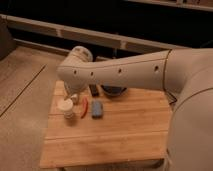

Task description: Place the pepper in the ceramic cup

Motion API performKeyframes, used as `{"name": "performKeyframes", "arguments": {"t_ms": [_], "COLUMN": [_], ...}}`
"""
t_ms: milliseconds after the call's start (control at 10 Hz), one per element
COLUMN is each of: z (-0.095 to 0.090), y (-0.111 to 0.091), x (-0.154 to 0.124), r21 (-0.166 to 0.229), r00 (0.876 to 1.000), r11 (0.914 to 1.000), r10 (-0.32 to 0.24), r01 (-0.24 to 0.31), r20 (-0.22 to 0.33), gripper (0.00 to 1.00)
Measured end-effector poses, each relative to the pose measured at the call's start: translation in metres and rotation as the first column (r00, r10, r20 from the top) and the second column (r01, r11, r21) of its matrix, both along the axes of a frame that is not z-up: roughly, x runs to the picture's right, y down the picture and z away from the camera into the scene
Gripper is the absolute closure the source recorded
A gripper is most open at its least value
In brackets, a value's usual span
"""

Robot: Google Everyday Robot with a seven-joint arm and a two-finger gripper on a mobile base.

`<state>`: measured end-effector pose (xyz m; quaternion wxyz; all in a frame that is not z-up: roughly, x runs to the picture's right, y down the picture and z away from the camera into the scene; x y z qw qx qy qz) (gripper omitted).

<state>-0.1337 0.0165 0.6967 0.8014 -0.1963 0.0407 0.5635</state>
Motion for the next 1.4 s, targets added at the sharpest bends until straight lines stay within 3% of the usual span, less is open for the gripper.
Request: {"name": "performKeyframes", "arguments": {"t_ms": [100, 300, 500, 800, 1200, 1400], "z": [0.016, 0.04, 0.077, 0.122, 0.127, 0.135], "y": [-0.01, -0.012, -0.002, -0.003, -0.002, 0.015], "x": [0.015, 0.023, 0.018, -0.008, -0.011, -0.007], "r21": [0.001, -0.037, -0.121, -0.18, -0.187, -0.209], "r00": [0.998, 0.995, 0.994, 0.996, 0.996, 0.998], "r11": [1.0, 0.9987, 0.9907, 0.9796, 0.9784, 0.9765], "r10": [0.009, 0.032, 0.05, 0.09, 0.091, 0.045], "r01": [-0.009, -0.035, -0.062, -0.09, -0.089, -0.052], "r20": [-0.065, -0.1, -0.092, -0.009, 0.001, -0.038], "gripper": [0.35, 0.35, 0.35, 0.35, 0.35, 0.35]}}
